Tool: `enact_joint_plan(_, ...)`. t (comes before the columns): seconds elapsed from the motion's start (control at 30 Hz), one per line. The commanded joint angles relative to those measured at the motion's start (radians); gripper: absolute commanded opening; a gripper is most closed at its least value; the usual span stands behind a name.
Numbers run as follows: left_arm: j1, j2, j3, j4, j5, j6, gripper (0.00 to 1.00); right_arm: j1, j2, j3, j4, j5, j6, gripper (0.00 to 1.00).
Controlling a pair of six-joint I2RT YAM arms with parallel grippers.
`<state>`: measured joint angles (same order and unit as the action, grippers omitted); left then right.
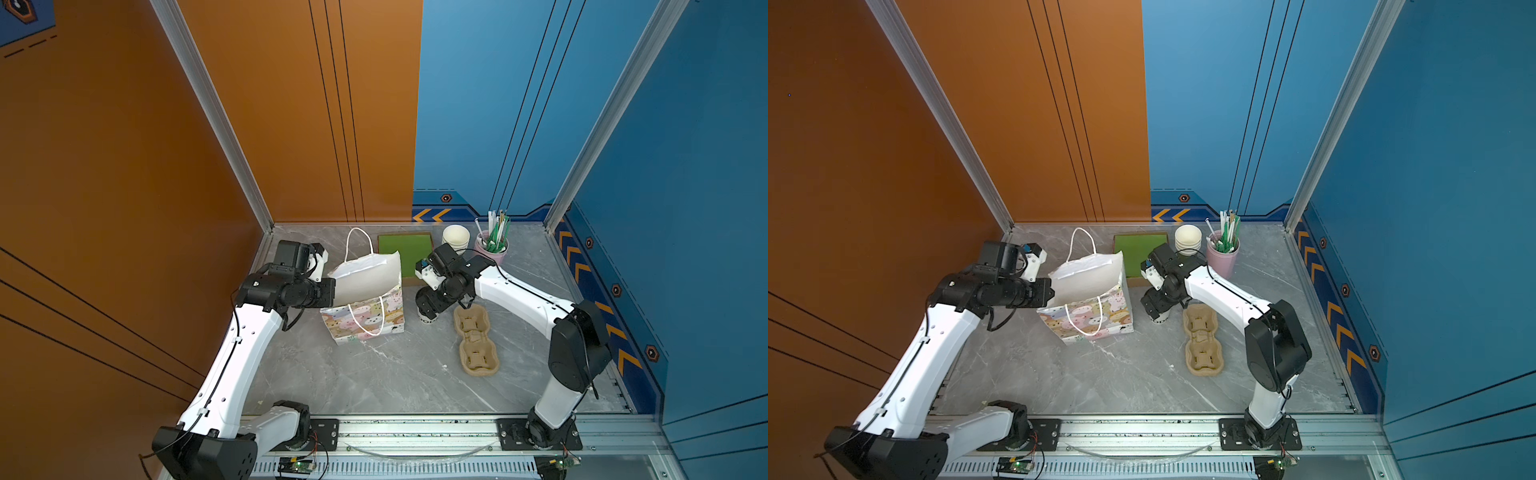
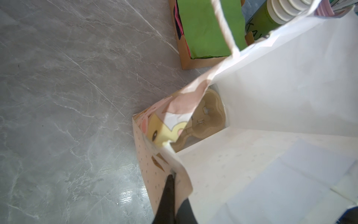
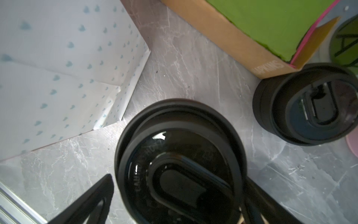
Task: Pack a coffee takeout order
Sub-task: Place the coffee cup at the center of the table.
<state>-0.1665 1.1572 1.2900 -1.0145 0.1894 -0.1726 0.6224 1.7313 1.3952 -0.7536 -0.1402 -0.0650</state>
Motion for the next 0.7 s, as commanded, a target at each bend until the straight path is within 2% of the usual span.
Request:
enact_joint_plan(0.0,0.010,-0.017,-0.020,-0.023,-0.014,0.007,0.00,-0.005,-0.054,-0.049,0.127,-0.053,-0.064,1.00)
enact_joint_plan(0.2,0.011,-0.016,-0.024,-0.022,-0.007,0.007,0.00,-0.020,-0.064,-0.093,0.173,-0.105,-0.111,1.00)
enact_joint_plan(0.4,0.013,-0.019,-0.027,-0.024,-0.007,0.008,0.00,-0.029,-0.068,-0.131,0.224,-0.102,-0.163,1.00)
enact_joint_plan(0.67,0.012,-0.017,-0.032,-0.023,-0.002,0.009,0.00,-0.034,-0.048,-0.144,0.266,-0.145,-0.173,1.00)
